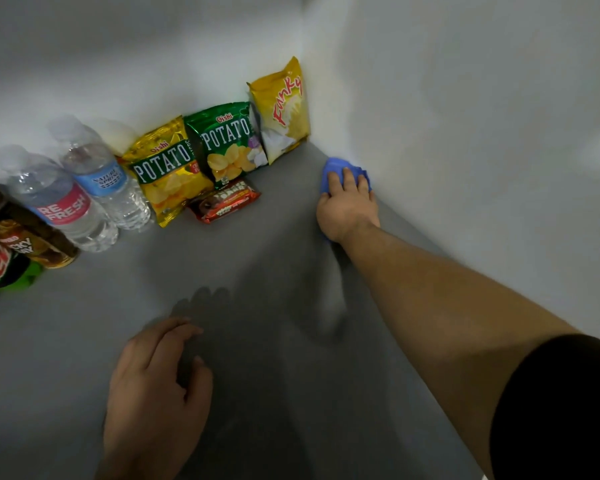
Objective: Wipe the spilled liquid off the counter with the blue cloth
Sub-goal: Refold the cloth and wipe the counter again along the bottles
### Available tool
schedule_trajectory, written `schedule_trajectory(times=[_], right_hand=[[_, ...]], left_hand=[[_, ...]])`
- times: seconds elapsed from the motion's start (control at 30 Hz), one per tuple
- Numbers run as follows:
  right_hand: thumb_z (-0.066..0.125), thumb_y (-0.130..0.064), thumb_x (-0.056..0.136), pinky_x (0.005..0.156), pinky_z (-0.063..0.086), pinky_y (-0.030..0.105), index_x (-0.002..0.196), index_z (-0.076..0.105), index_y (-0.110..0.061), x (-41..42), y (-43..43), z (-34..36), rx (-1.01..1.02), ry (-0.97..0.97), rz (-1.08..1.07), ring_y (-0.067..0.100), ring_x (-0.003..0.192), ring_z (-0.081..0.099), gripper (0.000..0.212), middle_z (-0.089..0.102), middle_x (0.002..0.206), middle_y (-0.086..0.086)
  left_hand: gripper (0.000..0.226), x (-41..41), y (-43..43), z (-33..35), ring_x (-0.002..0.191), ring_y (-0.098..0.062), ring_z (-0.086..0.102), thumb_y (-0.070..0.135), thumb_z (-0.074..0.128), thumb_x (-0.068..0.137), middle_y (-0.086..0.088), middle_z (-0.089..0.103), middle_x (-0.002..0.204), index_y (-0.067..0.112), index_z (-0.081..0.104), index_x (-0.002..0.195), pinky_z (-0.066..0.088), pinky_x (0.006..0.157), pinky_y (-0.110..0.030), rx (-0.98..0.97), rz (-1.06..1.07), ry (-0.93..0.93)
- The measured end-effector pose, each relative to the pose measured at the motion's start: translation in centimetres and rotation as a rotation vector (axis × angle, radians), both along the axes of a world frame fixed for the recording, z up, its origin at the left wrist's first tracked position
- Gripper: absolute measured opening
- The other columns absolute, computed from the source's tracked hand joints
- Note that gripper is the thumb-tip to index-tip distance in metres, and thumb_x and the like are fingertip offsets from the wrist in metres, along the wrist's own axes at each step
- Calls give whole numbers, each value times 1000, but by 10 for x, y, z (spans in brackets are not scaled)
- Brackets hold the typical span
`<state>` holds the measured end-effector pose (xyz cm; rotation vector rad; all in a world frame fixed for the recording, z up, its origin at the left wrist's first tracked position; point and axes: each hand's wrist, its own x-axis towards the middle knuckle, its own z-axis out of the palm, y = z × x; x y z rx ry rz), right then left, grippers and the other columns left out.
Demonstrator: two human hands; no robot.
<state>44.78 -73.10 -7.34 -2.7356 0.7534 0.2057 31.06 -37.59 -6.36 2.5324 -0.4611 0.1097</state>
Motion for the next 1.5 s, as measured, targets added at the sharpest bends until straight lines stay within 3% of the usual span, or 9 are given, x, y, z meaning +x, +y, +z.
schedule_trajectory(times=[0.13,0.47,0.67,0.83,1.17,1.5], right_hand=[[20,-42,109,129,0,49,166,7,-26,-39,-8,-3,-29,-18,-9,35,159,-4,61,-3,174,4],[20,-43,109,129,1,46,166,7,-25,-127,-27,-8,-73,-17,-52,32,160,0,61,-1,174,3],[21,-43,109,130,3,47,166,8,-23,-176,-35,-12,-77,-13,-98,31,160,0,62,1,174,4],[23,-42,108,130,4,47,166,10,-23,-216,-41,-13,-98,-35,-135,32,160,3,62,4,174,5],[21,-46,108,130,3,45,166,11,-26,-291,-55,-15,-101,-39,-194,27,160,1,61,4,174,1],[36,-28,110,130,7,45,162,28,-19,-352,-59,-13,-17,-171,-183,32,159,8,53,18,172,8]], left_hand=[[45,-2,-5,10,118,-25,55,37,48,82,-6,65,124,12,73,111,42,101,-38,-47,6,-3],[43,-28,-33,16,109,-38,63,30,47,83,-13,69,118,5,73,107,42,101,-41,-49,-124,-54],[43,-44,-43,5,111,-35,63,30,48,83,-9,69,119,9,71,113,43,104,-41,-8,-234,-17],[41,-56,-50,-3,112,-35,62,30,51,84,-7,67,120,10,69,115,50,101,-50,24,-295,-6],[42,-71,-63,-1,113,-39,62,28,53,82,-11,68,119,8,70,114,50,100,-54,45,-300,1],[45,-82,-54,-7,123,-35,59,35,56,83,-8,66,128,10,70,118,47,107,-52,118,-362,30]])
